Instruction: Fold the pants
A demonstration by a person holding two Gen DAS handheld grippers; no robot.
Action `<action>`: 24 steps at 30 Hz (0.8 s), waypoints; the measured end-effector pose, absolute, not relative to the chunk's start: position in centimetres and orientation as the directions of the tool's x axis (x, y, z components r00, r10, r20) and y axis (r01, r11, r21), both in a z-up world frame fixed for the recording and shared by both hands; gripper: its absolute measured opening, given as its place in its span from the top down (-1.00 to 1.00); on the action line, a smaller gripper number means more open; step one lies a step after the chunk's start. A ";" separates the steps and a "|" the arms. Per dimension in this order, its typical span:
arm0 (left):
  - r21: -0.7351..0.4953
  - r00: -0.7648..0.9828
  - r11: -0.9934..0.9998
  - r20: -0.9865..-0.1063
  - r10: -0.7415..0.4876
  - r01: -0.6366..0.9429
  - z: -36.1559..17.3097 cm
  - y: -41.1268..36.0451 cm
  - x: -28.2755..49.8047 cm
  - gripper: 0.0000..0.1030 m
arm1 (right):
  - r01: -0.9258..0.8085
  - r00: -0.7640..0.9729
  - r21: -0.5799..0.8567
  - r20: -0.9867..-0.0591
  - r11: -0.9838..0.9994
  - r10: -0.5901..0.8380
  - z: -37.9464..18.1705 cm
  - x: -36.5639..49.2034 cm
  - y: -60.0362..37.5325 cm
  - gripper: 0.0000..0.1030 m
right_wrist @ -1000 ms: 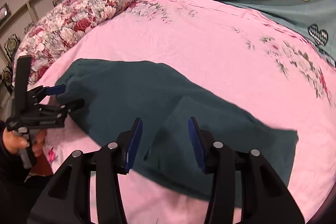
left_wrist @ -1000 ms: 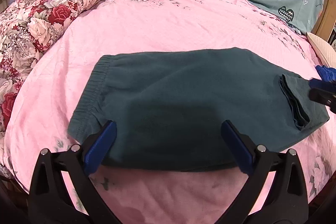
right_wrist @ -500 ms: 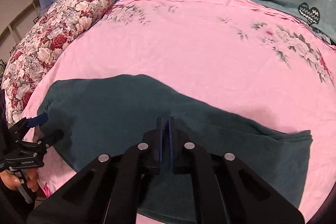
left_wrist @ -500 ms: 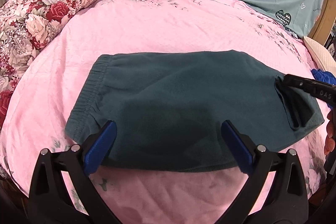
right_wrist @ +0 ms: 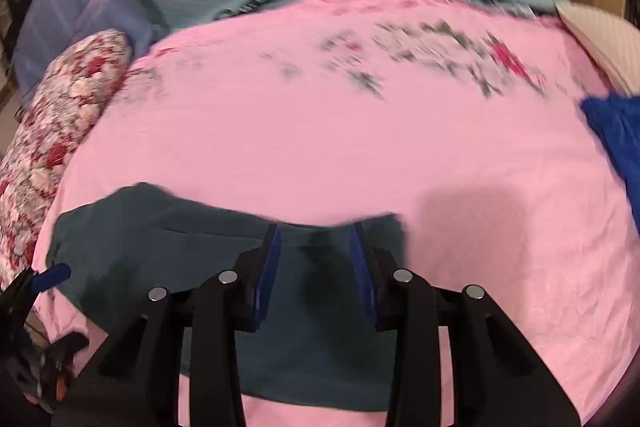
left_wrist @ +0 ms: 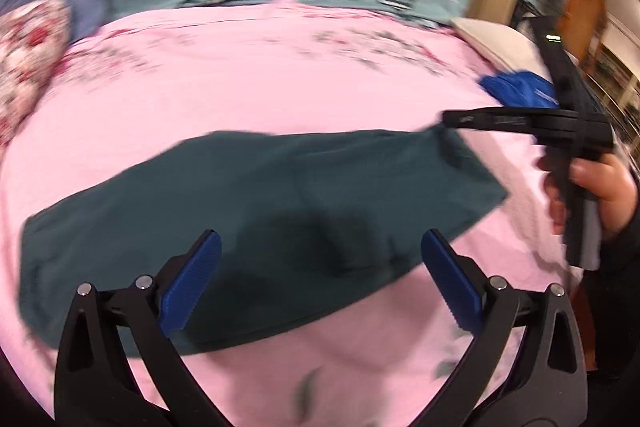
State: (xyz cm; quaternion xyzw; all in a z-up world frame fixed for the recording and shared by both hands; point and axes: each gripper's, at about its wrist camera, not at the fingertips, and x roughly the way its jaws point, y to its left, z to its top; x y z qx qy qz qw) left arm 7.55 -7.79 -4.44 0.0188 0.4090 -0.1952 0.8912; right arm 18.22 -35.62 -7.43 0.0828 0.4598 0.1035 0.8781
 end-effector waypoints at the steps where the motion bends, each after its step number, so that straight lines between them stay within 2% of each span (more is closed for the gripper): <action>1: -0.107 0.568 0.917 -0.755 -0.326 0.385 -5.2 -9.5 8.2 -0.96 | -0.088 0.511 0.244 -0.821 0.966 0.254 -9.0 18.7 -36.2 0.28; 4: -0.070 0.476 0.930 -0.844 -0.248 0.360 -8.7 -11.7 10.6 -0.96 | -0.101 0.518 0.242 -0.815 0.965 0.259 -10.3 18.5 -36.1 0.28; 8: -0.055 0.483 0.935 -0.845 -0.231 0.350 -9.0 -11.9 10.9 -0.96 | -0.129 0.564 0.266 -0.773 0.955 0.291 -8.3 17.0 -36.3 0.21; 11: -0.039 0.484 0.934 -0.847 -0.219 0.354 -9.1 -12.4 10.7 -0.96 | -0.136 0.501 0.240 -0.820 0.961 0.276 -9.4 16.9 -36.0 0.15; 14: -0.056 0.543 0.948 -0.809 -0.227 0.313 -7.4 -10.9 9.9 -0.96 | -0.120 0.546 0.227 -0.798 0.966 0.256 -8.8 16.0 -36.1 0.16; 17: -0.119 0.624 0.954 -0.733 -0.271 0.275 -4.1 -6.6 7.5 -0.96 | -0.185 0.584 0.296 -0.734 0.937 0.347 -6.7 14.1 -34.5 0.05; 19: -0.179 0.669 0.960 -0.689 -0.279 0.216 -2.0 -2.3 5.6 -0.96 | -0.269 0.610 0.286 -0.688 0.920 0.393 -5.1 12.1 -32.0 -0.10; 22: -0.244 0.724 0.968 -0.659 -0.206 0.054 -0.9 5.1 3.8 -0.96 | -0.368 0.602 0.295 -0.647 0.882 0.468 -4.6 10.6 -28.3 -0.12; 24: -0.302 0.724 0.952 -0.669 -0.169 -0.058 -1.5 9.7 3.4 -0.96 | -0.415 0.569 0.318 -0.641 0.852 0.516 -5.1 10.3 -25.5 -0.12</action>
